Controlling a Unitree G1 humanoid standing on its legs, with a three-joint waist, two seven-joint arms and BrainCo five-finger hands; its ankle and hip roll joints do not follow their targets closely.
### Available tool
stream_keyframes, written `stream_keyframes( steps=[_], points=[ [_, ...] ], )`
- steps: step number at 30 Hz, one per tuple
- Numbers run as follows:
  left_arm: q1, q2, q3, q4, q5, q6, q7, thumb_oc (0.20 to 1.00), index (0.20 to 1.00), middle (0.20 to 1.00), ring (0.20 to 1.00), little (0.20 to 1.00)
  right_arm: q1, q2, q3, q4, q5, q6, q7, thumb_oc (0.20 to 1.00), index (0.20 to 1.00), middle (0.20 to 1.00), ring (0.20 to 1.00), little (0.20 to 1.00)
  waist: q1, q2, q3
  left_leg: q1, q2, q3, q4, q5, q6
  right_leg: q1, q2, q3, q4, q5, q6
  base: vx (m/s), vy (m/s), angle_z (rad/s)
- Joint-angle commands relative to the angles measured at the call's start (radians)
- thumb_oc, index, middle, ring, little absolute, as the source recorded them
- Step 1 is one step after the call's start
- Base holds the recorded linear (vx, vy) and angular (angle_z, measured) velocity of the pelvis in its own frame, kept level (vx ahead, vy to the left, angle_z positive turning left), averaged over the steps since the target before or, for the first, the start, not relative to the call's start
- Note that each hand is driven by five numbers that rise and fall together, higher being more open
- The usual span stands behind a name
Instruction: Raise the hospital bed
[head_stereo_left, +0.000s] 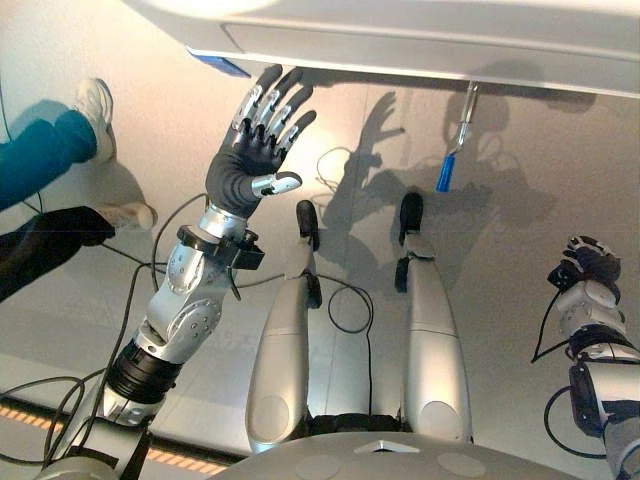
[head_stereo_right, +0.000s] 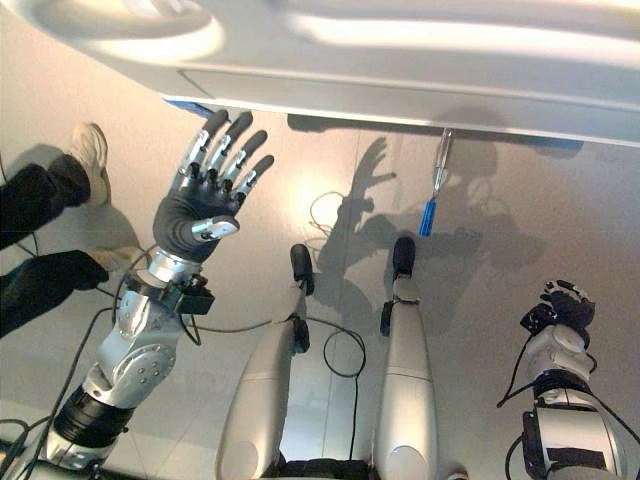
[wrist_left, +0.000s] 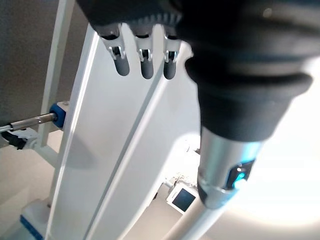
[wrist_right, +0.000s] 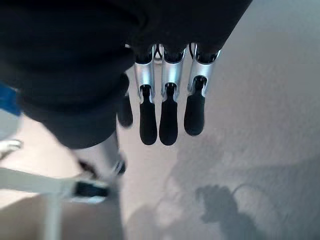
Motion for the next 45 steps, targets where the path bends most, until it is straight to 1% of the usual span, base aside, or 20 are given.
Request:
stream_keyframes(
  steps=[1,3,8,9,10,11,12,13,14,15,16,17,19,21,22,25,29,35,38,45],
  points=[
    [0.07,0.014,0.006,0.143,0.126,0.001,-0.054,1.0,1.0,1.0,1.0,1.0,0.089,0.022,-0.002,-0.009,0.007,-0.03,0.023,1.0,1.0,1.0,1.0,1.0,-0.009,-0.036,-0.053,0.057,-0.034,0.004,0.087,-0.133,0.011,0.123,0.029,-0.041,-0.119,0.029,0.057,0.08,-0.032,-0.02],
    [0.102,-0.005,-0.007,0.303,0.212,0.008,-0.059,1.0,1.0,1.0,1.0,1.0,0.124,0.046,0.001,0.01,-0.021,-0.017,0.031,1.0,1.0,1.0,1.0,1.0,-0.008,-0.043,-0.079,0.11,-0.03,0.001,0.071,-0.133,0.009,0.178,0.03,-0.047,-0.134,0.028,0.06,0.11,-0.028,0.0],
    [0.154,-0.077,0.014,0.708,0.489,-0.024,-0.006,1.0,1.0,1.0,1.0,1.0,0.256,0.135,0.066,-0.031,-0.144,0.001,0.059,1.0,1.0,1.0,1.0,1.0,-0.007,-0.072,-0.162,0.246,-0.016,-0.001,0.017,-0.124,0.002,0.333,0.044,-0.06,-0.204,0.037,0.068,0.13,-0.027,-0.02],
    [0.153,-0.077,0.014,0.709,0.49,-0.025,-0.006,1.0,1.0,1.0,1.0,1.0,0.256,0.135,0.066,-0.031,-0.145,0.001,0.059,1.0,1.0,1.0,1.0,1.0,-0.007,-0.072,-0.163,0.245,-0.016,-0.001,0.014,-0.12,0.002,0.332,0.044,-0.06,-0.207,0.042,0.067,0.12,-0.038,0.0],
    [0.169,-0.106,0.019,0.827,0.591,-0.027,0.024,1.0,1.0,1.0,1.0,1.0,0.297,0.167,0.092,-0.028,-0.188,0.007,0.07,1.0,1.0,1.0,1.0,1.0,-0.006,-0.081,-0.198,0.289,-0.011,-0.001,-0.003,-0.117,0.0,0.382,0.047,-0.067,-0.233,0.042,0.07,0.07,-0.024,-0.01],
    [0.169,-0.107,0.019,0.829,0.593,-0.029,0.025,1.0,1.0,1.0,1.0,1.0,0.298,0.167,0.092,-0.028,-0.188,0.007,0.07,1.0,1.0,1.0,1.0,1.0,-0.006,-0.08,-0.196,0.294,-0.011,-0.002,-0.006,-0.116,-0.001,0.387,0.047,-0.068,-0.235,0.042,0.07,0.16,-0.035,-0.02],
    [0.17,-0.144,0.033,0.96,0.681,-0.018,0.059,1.0,1.0,1.0,1.0,1.0,0.321,0.193,0.114,-0.003,-0.239,0.02,0.08,1.0,1.0,1.0,1.0,1.0,-0.003,-0.083,-0.235,0.343,-0.005,0.002,-0.029,-0.112,-0.005,0.44,0.047,-0.076,-0.261,0.042,0.072,0.09,-0.011,0.01],
    [0.17,-0.146,0.033,0.962,0.682,-0.02,0.06,1.0,1.0,1.0,1.0,1.0,0.321,0.193,0.115,-0.003,-0.239,0.02,0.079,1.0,1.0,1.0,1.0,1.0,-0.004,-0.083,-0.233,0.347,-0.005,0.002,-0.031,-0.111,-0.005,0.444,0.047,-0.077,-0.263,0.043,0.072,0.13,-0.023,0.05],
    [0.167,-0.172,0.054,1.072,0.758,-0.003,0.1,1.0,1.0,1.0,1.0,1.0,0.335,0.214,0.15,-0.002,-0.303,0.03,0.08,1.0,1.0,1.0,1.0,1.0,-0.003,-0.09,-0.271,0.393,0.005,0.008,-0.056,-0.105,-0.009,0.491,0.047,-0.082,-0.29,0.048,0.075,0.04,-0.013,0.06],
    [0.167,-0.173,0.055,1.074,0.759,-0.004,0.101,1.0,1.0,1.0,1.0,1.0,0.335,0.213,0.15,-0.002,-0.303,0.03,0.08,1.0,1.0,1.0,1.0,1.0,-0.003,-0.09,-0.269,0.397,0.005,0.009,-0.059,-0.105,-0.009,0.495,0.047,-0.082,-0.292,0.048,0.075,0.05,-0.014,0.02],
    [0.165,-0.186,0.062,1.109,0.773,-0.004,0.111,1.0,1.0,1.0,1.0,1.0,0.339,0.218,0.16,0.022,-0.328,0.039,0.084,1.0,1.0,1.0,1.0,1.0,-0.003,-0.091,-0.287,0.421,0.007,0.009,-0.07,-0.103,-0.01,0.516,0.047,-0.085,-0.302,0.051,0.076,0.07,-0.013,-0.06],
    [0.17,-0.213,0.081,1.185,0.797,0.007,0.12,1.0,1.0,1.0,1.0,1.0,0.358,0.23,0.197,0.049,-0.407,0.055,0.096,1.0,1.0,1.0,1.0,1.0,0.001,-0.097,-0.325,0.469,0.011,0.011,-0.099,-0.103,-0.01,0.563,0.049,-0.095,-0.329,0.052,0.079,0.09,-0.018,-0.05],
    [0.182,-0.231,0.102,1.227,0.813,0.014,0.122,1.0,1.0,1.0,1.0,1.0,0.388,0.238,0.233,0.029,-0.477,0.066,0.102,1.0,1.0,1.0,1.0,1.0,0.004,-0.103,-0.36,0.519,0.016,0.015,-0.125,-0.102,-0.009,0.608,0.053,-0.095,-0.347,0.055,0.082,0.07,-0.019,0.0],
    [0.186,-0.239,0.11,1.237,0.822,0.014,0.126,1.0,1.0,1.0,1.0,1.0,0.4,0.243,0.238,0.054,-0.502,0.071,0.106,1.0,1.0,1.0,1.0,1.0,0.006,-0.105,-0.372,0.547,0.015,0.016,-0.137,-0.102,-0.008,0.634,0.054,-0.097,-0.356,0.053,0.083,0.05,-0.011,-0.01],
    [0.189,-0.258,0.129,1.276,0.826,0.02,0.131,1.0,1.0,1.0,1.0,1.0,0.416,0.26,0.253,0.06,-0.537,0.078,0.109,1.0,1.0,1.0,1.0,1.0,0.007,-0.109,-0.4,0.586,0.014,0.022,-0.149,-0.11,-0.004,0.672,0.056,-0.095,-0.369,0.052,0.085,0.05,-0.009,-0.01],
    [0.194,-0.274,0.136,1.289,0.825,0.031,0.132,1.0,1.0,1.0,1.0,1.0,0.422,0.27,0.255,0.086,-0.565,0.088,0.109,1.0,1.0,1.0,1.0,1.0,0.006,-0.113,-0.416,0.618,0.014,0.025,-0.156,-0.115,-0.002,0.708,0.056,-0.095,-0.383,0.05,0.084,0.03,-0.007,-0.02],
    [0.198,-0.311,0.13,1.319,0.84,0.045,0.135,1.0,1.0,1.0,1.0,1.0,0.426,0.297,0.276,0.131,-0.611,0.108,0.117,1.0,1.0,1.0,1.0,1.0,-0.011,-0.118,-0.459,0.676,0.02,0.042,-0.179,-0.127,0.0,0.761,0.061,-0.089,-0.414,0.05,0.082,0.04,0.002,-0.04],
    [0.199,-0.329,0.124,1.34,0.845,0.058,0.146,1.0,1.0,1.0,1.0,1.0,0.392,0.319,0.279,0.147,-0.598,0.115,0.096,1.0,1.0,1.0,1.0,1.0,-0.007,-0.122,-0.473,0.706,0.022,0.049,-0.174,-0.14,0.008,0.792,0.061,-0.083,-0.413,0.042,0.077,0.03,0.0,-0.11],
    [0.203,-0.339,0.126,1.354,0.852,0.064,0.155,1.0,1.0,1.0,1.0,1.0,0.398,0.325,0.288,0.155,-0.621,0.118,0.095,1.0,1.0,1.0,1.0,1.0,-0.005,-0.125,-0.481,0.736,0.025,0.054,-0.175,-0.152,0.011,0.825,0.063,-0.084,-0.421,0.032,0.073,0.06,0.008,-0.02],
    [0.207,-0.347,0.119,1.351,0.852,0.062,0.155,1.0,1.0,1.0,1.0,1.0,0.395,0.325,0.288,0.157,-0.618,0.115,0.092,1.0,1.0,1.0,1.0,1.0,-0.004,-0.129,-0.484,0.746,0.027,0.053,-0.164,-0.162,0.013,0.834,0.064,-0.078,-0.412,0.024,0.069,0.0,0.0,0.0]
  ],
)
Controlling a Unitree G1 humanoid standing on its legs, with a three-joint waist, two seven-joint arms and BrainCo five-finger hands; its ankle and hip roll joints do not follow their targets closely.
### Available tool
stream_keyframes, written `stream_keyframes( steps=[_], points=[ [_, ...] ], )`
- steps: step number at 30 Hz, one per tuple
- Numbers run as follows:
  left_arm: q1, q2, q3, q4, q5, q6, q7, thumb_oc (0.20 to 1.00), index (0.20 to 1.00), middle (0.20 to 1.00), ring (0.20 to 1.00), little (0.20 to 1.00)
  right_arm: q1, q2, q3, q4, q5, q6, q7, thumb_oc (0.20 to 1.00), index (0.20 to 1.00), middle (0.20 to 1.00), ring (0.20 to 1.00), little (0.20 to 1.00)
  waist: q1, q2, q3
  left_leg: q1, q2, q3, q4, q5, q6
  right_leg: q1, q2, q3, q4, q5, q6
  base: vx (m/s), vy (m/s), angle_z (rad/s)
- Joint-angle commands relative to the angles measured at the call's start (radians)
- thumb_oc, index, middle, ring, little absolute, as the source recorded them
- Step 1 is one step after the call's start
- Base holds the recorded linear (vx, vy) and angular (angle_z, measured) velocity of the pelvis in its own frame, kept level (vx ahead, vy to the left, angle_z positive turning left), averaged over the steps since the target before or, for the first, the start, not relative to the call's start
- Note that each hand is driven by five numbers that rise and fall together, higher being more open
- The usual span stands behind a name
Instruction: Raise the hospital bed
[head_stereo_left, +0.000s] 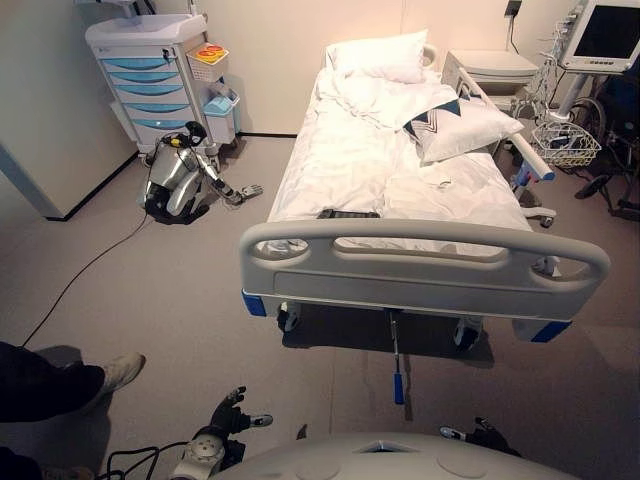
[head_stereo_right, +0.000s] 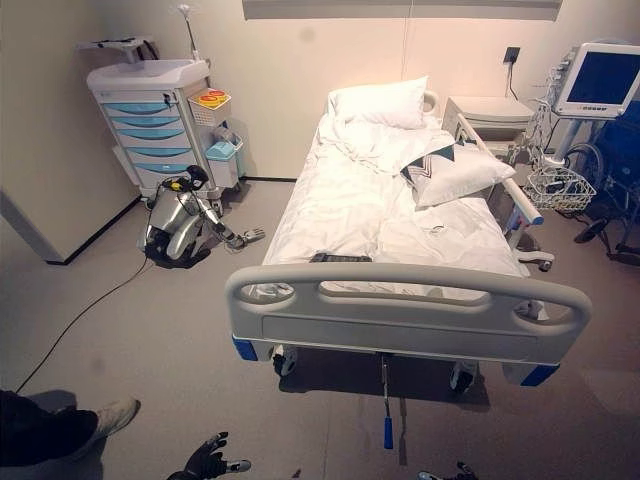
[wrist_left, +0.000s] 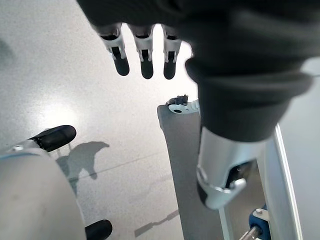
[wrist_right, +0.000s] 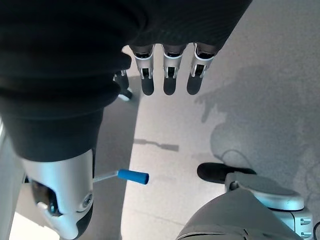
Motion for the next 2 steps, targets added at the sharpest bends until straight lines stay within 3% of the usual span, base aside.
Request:
stream_keyframes(
  steps=[1,2],
  points=[
    [-0.072,-0.004,0.018,0.012,0.024,-0.016,0.007,1.0,1.0,1.0,1.0,1.0,-0.1,0.014,0.024,0.032,-0.025,-0.009,-0.012,1.0,1.0,1.0,1.0,1.0,-0.007,-0.029,0.056,0.054,-0.053,0.014,0.033,-0.073,0.039,0.033,-0.012,-0.014,0.05,-0.045,0.069,0.0,0.0,0.0],
    [-0.072,-0.004,0.018,0.013,0.021,-0.016,0.002,1.0,1.0,1.0,1.0,1.0,-0.099,0.015,0.024,0.035,-0.024,-0.008,-0.011,1.0,1.0,1.0,1.0,1.0,-0.007,-0.029,0.055,0.056,-0.052,0.013,0.031,-0.073,0.039,0.036,-0.011,-0.015,0.049,-0.048,0.068,0.0,0.0,0.0]
  ],
)
